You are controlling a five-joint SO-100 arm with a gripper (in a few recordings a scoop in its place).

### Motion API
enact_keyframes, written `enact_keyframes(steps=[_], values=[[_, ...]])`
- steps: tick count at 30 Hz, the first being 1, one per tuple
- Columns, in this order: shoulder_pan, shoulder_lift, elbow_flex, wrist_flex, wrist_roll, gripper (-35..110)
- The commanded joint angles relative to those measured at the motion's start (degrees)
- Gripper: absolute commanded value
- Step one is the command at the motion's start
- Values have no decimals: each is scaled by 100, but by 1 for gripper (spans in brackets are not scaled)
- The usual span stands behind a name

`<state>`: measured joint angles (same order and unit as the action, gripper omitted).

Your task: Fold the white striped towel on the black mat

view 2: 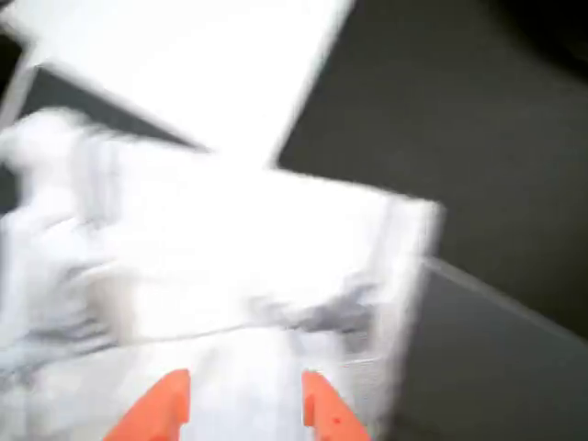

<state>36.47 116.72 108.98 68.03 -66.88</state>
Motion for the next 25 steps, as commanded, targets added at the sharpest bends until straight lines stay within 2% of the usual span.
enact_keyframes(steps=[1, 7, 10, 12, 14, 20, 22, 25], values=[[-835, -290, -413, 0, 475, 14], [-1863, -1468, -1327, 475, 1371, 17], [-2215, -2136, -2162, 1072, 817, 23], [-2241, -2566, -2865, 1661, -220, 25], [-2030, -2927, -3507, 2180, -1670, 26], [-1081, -3779, -4421, 2250, -5563, 27], [-844, -4052, -4500, 2127, -6249, 27], [-668, -4403, -4579, 2197, -6636, 27]])
